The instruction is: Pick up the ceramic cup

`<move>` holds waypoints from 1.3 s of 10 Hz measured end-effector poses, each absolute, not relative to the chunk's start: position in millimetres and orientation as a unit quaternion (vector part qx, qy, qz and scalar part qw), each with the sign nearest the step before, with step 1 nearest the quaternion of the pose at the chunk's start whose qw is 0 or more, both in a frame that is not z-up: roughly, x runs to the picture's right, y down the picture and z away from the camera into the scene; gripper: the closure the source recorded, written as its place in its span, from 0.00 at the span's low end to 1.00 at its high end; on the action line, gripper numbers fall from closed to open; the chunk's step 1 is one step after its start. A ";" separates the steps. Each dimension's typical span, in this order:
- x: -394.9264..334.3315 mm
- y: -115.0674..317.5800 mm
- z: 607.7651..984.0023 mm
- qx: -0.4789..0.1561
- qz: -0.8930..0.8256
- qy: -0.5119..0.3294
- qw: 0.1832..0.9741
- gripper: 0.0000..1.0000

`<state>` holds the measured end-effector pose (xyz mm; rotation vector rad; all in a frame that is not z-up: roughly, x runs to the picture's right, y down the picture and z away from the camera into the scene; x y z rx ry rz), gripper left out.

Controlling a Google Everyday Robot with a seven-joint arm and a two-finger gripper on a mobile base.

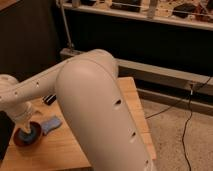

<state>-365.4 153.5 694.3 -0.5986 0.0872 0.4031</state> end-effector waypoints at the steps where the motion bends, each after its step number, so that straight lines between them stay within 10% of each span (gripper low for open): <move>1: -371.3 153.5 692.7 -0.291 0.193 0.038 0.936 0.35; 13: -381.9 189.4 687.6 -0.269 0.141 0.053 0.951 0.42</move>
